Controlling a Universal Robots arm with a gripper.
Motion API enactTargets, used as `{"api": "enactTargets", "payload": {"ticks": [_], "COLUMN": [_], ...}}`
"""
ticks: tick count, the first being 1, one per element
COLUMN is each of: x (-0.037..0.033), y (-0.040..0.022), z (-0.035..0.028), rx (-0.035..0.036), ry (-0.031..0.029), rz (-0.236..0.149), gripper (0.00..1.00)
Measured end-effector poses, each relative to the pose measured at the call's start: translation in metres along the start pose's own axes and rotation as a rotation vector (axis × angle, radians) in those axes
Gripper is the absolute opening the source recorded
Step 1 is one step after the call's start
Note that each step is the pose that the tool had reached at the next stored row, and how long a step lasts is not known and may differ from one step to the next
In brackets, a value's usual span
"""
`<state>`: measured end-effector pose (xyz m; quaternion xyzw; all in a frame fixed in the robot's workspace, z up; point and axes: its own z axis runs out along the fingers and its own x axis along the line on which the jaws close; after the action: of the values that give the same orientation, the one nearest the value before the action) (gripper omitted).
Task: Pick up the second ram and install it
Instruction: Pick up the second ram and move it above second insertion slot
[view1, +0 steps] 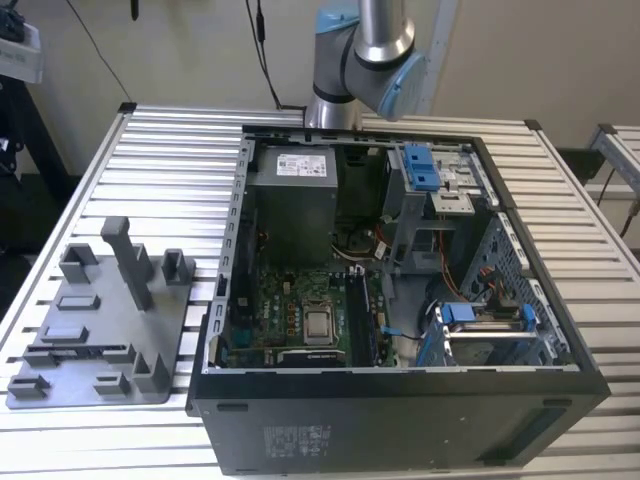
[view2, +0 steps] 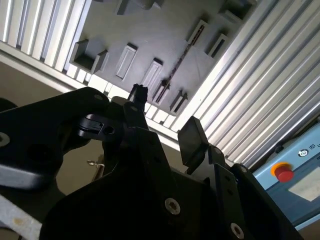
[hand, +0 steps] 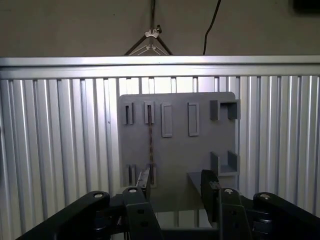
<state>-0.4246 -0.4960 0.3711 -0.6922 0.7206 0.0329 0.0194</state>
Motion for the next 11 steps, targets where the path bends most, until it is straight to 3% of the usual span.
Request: {"api": "enactTargets", "payload": {"ticks": [3, 11], "x": [0.0001, 0.0010], "y": [0.0000, -0.0003], "z": [0.0013, 0.0134], "rx": [-0.0002, -0.0034], "ry": [0.0001, 0.0001], "rz": [0.000, 0.000], "gripper": [0.54, 0.54]}}
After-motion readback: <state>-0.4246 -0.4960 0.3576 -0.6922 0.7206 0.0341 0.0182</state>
